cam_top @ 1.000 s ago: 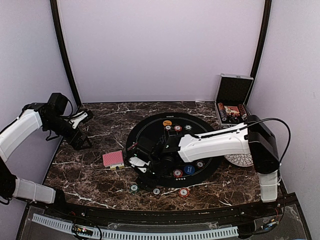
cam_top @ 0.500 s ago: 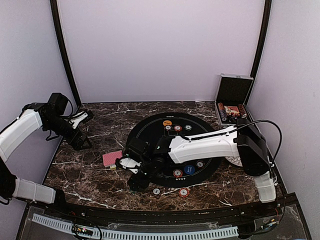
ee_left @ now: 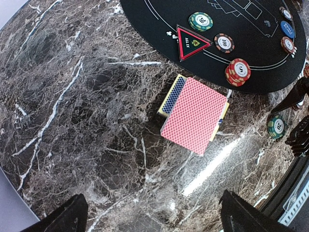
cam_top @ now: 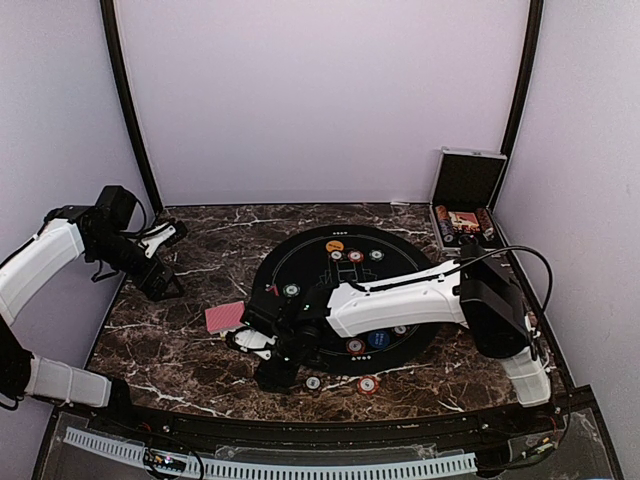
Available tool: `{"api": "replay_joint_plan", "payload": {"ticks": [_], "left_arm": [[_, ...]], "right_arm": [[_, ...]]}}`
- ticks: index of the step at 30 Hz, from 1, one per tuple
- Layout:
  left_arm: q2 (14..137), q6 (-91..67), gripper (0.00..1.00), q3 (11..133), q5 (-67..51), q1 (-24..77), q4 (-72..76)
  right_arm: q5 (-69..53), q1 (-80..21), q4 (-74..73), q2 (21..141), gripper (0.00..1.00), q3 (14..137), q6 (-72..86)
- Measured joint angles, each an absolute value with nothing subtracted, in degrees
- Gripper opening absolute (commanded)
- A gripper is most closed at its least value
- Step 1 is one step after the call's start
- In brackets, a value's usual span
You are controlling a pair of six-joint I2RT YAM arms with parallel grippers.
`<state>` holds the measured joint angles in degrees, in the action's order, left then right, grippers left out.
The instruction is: Distribute texas hold em gaming equipment
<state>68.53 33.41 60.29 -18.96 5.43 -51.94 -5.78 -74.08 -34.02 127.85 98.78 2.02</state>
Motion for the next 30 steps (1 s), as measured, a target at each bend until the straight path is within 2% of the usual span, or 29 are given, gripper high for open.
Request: {"api": "replay_joint_plan", "payload": {"ticks": [13,18,27,28,29,30], "left_arm": [[68.2,33.4,0.99,60.3,-18.2,5.4,-52.0],[67.8,33.4,0.99,60.3,-17.8,5.4,-52.1],[67.6,33.4,0.99,60.3,-17.0,5.4,-52.4],[67.6,33.4,0.99,60.3,-16.9,5.4,-52.4],[67.6,33.4,0.99,60.3,-16.9,5.4,-52.4],[67.6,33.4,0.99,60.3,-16.8,5.4,-52.4]], "right_arm": [[-5.2,-74.1,-34.3,127.9,0.46,98.8,1.6],[-5.1,-74.4,-34.4,127.9,0.36,99.0,1.4],[-3.6,-74.7,-34.6,127.8,0.22,99.5,1.6],[-3.1,-74.7,-34.6,127.8,0.24,99.5,1.7],[-2.8,-74.7,-34.7,127.8,0.3,99.5,1.8],[-2.5,-74.7,-34.7,127.8,0.43,99.5,2.0]]}}
